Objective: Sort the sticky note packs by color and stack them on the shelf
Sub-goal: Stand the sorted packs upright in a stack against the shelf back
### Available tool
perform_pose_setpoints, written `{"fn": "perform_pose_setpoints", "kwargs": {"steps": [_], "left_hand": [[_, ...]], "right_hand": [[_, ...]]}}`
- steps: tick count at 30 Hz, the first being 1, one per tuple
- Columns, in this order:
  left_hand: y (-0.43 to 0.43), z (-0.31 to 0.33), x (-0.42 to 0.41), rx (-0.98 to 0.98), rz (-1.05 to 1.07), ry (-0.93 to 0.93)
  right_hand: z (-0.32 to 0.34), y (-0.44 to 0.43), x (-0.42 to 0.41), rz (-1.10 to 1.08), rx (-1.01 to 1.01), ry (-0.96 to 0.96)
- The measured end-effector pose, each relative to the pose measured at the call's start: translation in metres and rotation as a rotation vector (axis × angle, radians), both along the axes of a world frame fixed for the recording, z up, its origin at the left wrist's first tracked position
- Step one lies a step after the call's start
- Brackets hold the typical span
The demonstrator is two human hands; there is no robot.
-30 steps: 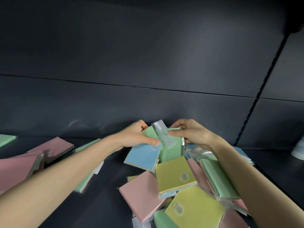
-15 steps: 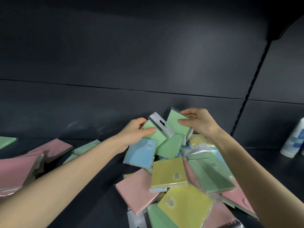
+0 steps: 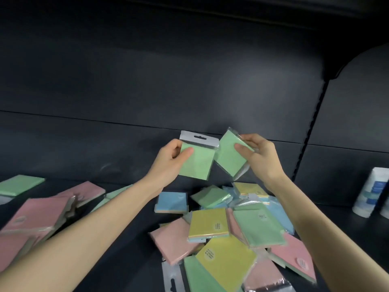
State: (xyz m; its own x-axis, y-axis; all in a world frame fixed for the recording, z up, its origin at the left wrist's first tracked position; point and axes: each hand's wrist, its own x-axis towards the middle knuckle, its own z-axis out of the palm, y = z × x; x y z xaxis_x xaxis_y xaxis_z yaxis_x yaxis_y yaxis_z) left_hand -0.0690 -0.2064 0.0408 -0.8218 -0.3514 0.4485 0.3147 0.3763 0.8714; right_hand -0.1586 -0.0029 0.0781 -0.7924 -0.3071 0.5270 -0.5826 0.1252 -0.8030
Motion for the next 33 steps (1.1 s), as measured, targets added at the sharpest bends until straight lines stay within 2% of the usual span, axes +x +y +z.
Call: {"fn": "perform_pose_setpoints", "kwargs": {"steps": [8,17,26,33], "left_hand": [[-0.033,0.01,0.075,-0.026,0.14,0.045],[-0.11,0.011,0.201,-0.003,0.285,0.035],[-0.211,-0.027,0.351,0.072,0.341,-0.079],[-0.269,-0.033,0.388,0.123,0.367,-0.188]], "right_hand": [[0.004,-0.039,0.052,0.096,-0.032,0.077],[0.006,-0.133,0.151,0.242,-0.053,0.085],[-0.035,-0.249,0.281,0.34,-0.014,0.023],[-0.038,-0.305,0.324,0.336,0.079,0.027]]}}
